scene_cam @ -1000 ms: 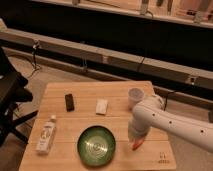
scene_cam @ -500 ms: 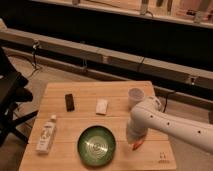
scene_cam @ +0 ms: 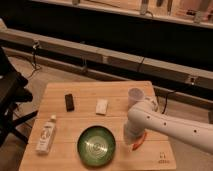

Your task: Push the ceramic bowl across the table

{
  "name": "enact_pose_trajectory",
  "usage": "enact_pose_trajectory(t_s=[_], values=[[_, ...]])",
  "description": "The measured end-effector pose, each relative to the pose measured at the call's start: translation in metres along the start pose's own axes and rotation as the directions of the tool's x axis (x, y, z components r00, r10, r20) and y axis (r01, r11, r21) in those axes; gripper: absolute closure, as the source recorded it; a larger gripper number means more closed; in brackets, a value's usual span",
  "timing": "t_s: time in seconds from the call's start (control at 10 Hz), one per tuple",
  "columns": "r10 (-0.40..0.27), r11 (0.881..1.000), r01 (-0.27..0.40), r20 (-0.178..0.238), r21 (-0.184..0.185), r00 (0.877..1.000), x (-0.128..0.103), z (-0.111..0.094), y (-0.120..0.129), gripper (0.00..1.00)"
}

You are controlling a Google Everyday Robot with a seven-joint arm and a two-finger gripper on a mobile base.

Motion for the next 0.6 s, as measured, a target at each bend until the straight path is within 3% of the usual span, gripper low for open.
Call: enact_pose_trajectory(t_s=[0.6], values=[[-0.023,1.000,0.023,0.010,-0.006,1.000,-0.013,0.007,-0.004,0.98]])
